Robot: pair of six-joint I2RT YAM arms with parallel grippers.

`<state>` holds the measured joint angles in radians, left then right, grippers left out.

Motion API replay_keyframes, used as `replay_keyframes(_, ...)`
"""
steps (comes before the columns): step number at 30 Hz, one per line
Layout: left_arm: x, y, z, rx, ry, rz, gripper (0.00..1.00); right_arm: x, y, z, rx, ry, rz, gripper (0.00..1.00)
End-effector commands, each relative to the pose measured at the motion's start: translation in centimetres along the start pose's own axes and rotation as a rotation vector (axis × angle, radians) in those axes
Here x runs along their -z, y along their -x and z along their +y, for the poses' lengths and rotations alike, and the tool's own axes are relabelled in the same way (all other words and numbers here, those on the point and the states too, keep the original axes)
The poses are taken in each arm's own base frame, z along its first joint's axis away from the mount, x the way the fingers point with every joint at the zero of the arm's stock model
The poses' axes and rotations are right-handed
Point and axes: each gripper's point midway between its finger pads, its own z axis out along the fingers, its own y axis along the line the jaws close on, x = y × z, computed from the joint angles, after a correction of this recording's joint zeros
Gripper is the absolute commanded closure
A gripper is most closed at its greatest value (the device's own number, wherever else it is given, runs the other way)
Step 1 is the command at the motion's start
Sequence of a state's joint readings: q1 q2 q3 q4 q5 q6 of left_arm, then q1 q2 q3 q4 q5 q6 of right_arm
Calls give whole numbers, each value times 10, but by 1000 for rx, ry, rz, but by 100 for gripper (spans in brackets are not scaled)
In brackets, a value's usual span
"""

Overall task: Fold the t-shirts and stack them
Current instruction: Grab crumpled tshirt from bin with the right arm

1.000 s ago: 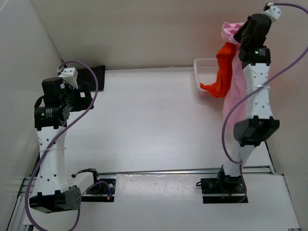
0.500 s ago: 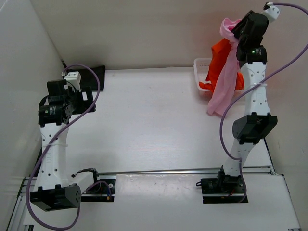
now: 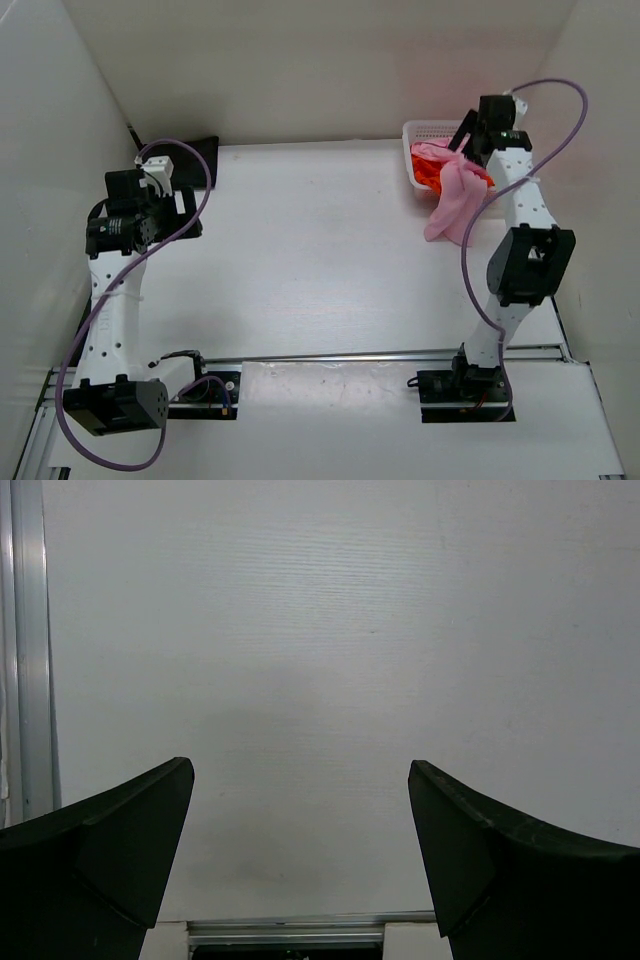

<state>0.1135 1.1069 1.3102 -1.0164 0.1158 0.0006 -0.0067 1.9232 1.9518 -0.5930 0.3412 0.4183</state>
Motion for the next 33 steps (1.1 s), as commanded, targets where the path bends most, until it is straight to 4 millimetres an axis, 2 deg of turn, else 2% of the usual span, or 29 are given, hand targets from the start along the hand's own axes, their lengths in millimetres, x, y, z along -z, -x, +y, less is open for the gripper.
replay_keyframes(1, 7, 2, -4, 1, -25, -30, 0, 46, -24, -28, 12, -28, 48, 4)
replay_keyframes(2, 5, -2, -4, 2, -25, -19, 0, 52, -56, -38, 25, -20, 110, 4)
replay_keyframes(3, 5, -2, -4, 2, -25, -19, 0, 53, -65, -39, 36, 1, 107, 4)
replay_keyframes(4, 5, -2, -4, 2, -25, -19, 0, 63, -71, -41, 39, 28, 95, 4)
replay_keyframes(5, 3, -5, -4, 4, -25, -10, 0, 58, -115, -50, 61, 29, 174, 4)
replay_keyframes(6, 3, -5, -4, 4, -25, -10, 0, 56, -122, -45, 52, 73, 164, 4)
replay_keyframes(7, 3, -5, -4, 4, -25, -10, 0, 57, -131, -49, 52, 74, 164, 4)
replay_keyframes(8, 1, -8, -3, 11, -28, -2, 0, 53, -155, -55, 68, 63, 206, 4)
replay_keyframes(11, 2, -10, -3, 12, -28, 8, 0, 40, -167, -57, 49, 45, 218, 4)
replay_keyframes(13, 2, -10, -3, 12, -28, 8, 0, 30, -173, -48, 65, 85, 241, 5)
replay_keyframes(14, 2, -10, -3, 12, -28, 8, 0, 28, -169, -38, 81, 117, 234, 5)
replay_keyframes(15, -1, -11, -3, 14, -28, 17, 0, 22, -175, -31, 108, 129, 245, 5)
replay_keyframes(18, -1, -11, -2, 20, -32, 16, 0, 8, -173, -21, 168, 117, 225, 4)
replay_keyframes(20, -1, -11, 1, 28, -25, 15, 0, -3, -167, -28, 175, 51, 201, 3)
replay_keyframes(21, 0, -11, -1, 28, -35, 14, 0, -11, -173, -33, 169, 9, 220, 3)
replay_keyframes(22, 0, -10, 2, 36, -27, 13, 0, -15, -164, -33, 157, -20, 202, 3)
replay_keyframes(23, 0, -10, 2, 36, -27, 13, 0, -17, -165, -38, 147, -56, 208, 9)
replay_keyframes(25, 0, -10, 3, 43, -31, 12, 0, -23, -162, -45, 142, -112, 194, 28)
replay_keyframes(26, 0, -10, 3, 43, -31, 12, 0, -23, -157, -43, 130, -117, 179, 56)
replay_keyframes(28, 0, -12, 1, 44, -40, 21, 0, -17, -150, -47, 120, -135, 162, 86)
replay_keyframes(29, 0, -12, 1, 44, -40, 21, 0, -6, -134, -44, 95, -126, 119, 100)
replay_keyframes(31, 0, -12, 1, 44, -40, 21, 0, 11, -129, -46, 94, -124, 91, 100)
replay_keyframes(32, 0, -12, 1, 44, -40, 21, 0, 33, -106, -41, 82, -93, 21, 100)
replay_keyframes(33, 1, -12, 0, 44, -49, 21, 0, 46, -96, -42, 82, -78, -9, 100)
